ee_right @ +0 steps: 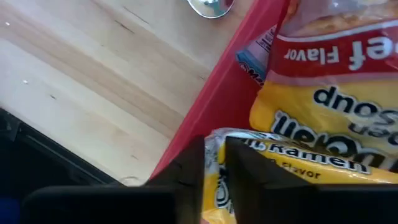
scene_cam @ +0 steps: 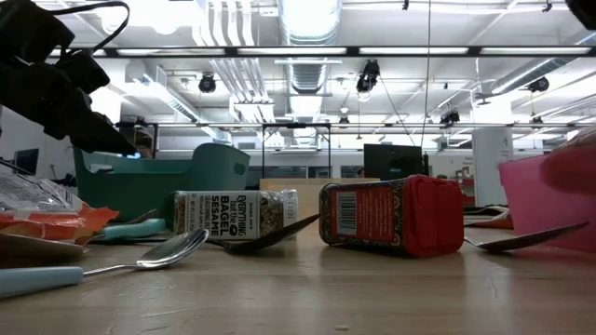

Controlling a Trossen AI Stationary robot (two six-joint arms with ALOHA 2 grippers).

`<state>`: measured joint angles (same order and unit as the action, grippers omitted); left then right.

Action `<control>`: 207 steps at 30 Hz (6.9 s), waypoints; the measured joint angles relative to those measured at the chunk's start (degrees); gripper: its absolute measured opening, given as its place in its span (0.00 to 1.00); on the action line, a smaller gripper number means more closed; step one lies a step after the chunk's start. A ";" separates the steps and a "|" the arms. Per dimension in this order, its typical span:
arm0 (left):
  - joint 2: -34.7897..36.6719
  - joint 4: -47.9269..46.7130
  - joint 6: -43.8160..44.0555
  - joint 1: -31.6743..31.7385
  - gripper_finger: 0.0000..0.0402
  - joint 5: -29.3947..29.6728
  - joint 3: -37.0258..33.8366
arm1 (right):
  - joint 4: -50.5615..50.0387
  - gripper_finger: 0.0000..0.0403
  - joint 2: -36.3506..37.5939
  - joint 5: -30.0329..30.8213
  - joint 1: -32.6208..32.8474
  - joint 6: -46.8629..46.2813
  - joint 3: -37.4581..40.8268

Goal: Pick & Place Food Item
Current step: Put the yellow noodle pack into the pink bin, then put the orange noodle pack into the pink bin

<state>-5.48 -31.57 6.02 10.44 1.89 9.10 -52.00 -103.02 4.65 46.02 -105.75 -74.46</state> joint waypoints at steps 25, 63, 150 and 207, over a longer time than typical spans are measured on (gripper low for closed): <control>0.00 0.00 0.00 0.02 0.65 0.01 0.00 | -12.60 0.54 0.13 -2.30 -0.66 0.14 -9.30; 0.00 0.00 0.00 0.01 0.65 0.02 0.00 | -14.85 0.54 0.28 40.96 -0.22 54.51 -12.95; -69.44 5.89 25.71 -15.90 0.65 -25.76 28.80 | -14.41 0.54 0.22 44.54 -1.84 59.23 -11.06; -90.45 -0.48 19.44 -25.24 0.00 -26.05 40.81 | -12.84 0.54 0.22 44.39 -1.84 59.28 -10.11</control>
<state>-95.92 -32.06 25.46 -14.81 -24.16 49.91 -64.84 -102.80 49.04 44.18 -46.47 -84.58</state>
